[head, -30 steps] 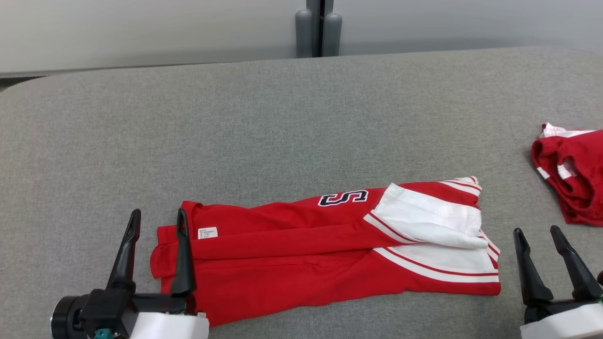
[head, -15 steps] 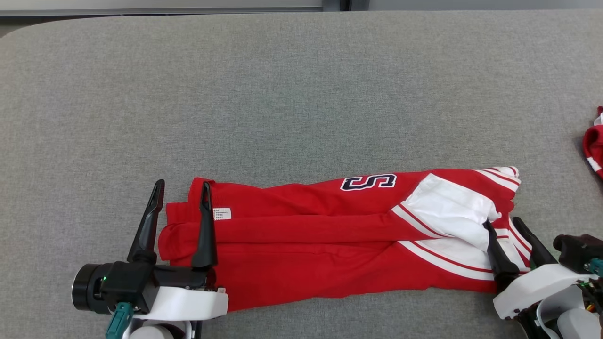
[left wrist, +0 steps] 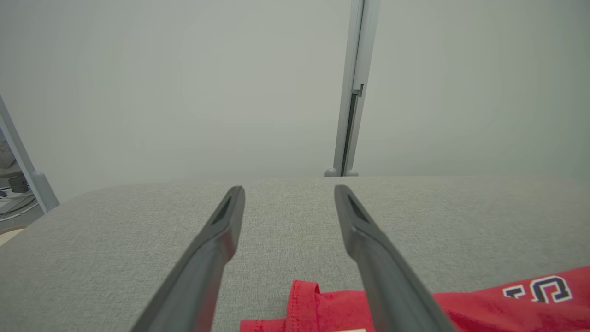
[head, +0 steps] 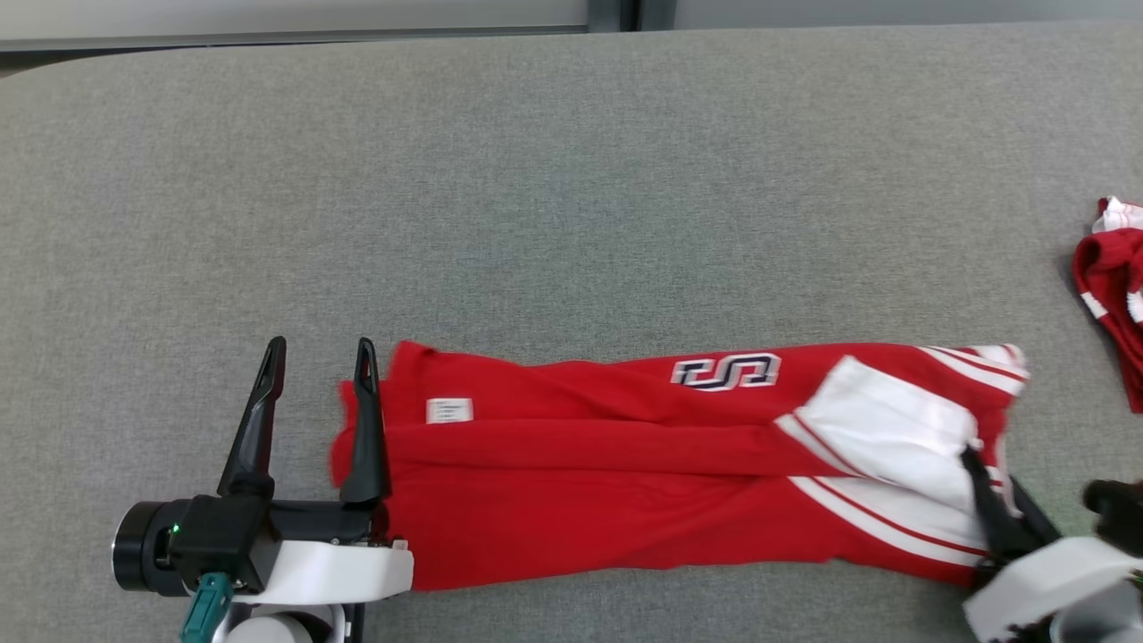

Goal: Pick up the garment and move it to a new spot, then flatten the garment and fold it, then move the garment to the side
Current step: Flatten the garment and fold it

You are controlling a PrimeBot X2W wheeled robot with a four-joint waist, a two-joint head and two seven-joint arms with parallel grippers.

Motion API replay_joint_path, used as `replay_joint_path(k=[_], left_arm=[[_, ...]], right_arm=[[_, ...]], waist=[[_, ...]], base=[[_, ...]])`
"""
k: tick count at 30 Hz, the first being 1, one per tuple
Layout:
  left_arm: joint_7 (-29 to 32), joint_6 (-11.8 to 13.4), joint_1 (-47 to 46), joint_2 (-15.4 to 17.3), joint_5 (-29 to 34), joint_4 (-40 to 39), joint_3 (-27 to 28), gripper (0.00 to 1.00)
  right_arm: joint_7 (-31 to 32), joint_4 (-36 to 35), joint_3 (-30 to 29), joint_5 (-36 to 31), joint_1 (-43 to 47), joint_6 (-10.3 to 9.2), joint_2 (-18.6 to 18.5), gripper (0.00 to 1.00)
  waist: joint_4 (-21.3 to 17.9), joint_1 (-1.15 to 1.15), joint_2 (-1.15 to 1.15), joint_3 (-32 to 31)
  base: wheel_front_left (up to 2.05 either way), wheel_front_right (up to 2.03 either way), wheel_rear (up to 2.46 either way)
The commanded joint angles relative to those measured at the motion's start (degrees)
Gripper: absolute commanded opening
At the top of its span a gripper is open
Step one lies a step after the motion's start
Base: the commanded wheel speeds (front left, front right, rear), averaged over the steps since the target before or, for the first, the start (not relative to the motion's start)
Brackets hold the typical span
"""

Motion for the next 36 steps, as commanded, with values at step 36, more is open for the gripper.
replay_joint_path(k=[36], left_arm=[[0.0, -1.3, -0.3, -1.4, -0.1, 2.3, -1.7, 1.0]], right_arm=[[9.5, -12.8, 26.3, 2.6, -11.0, -0.18, 13.1, 0.0]], waist=[[5.8, 0.0, 0.0, -2.3]], base=[[0.0, 0.0, 0.0]])
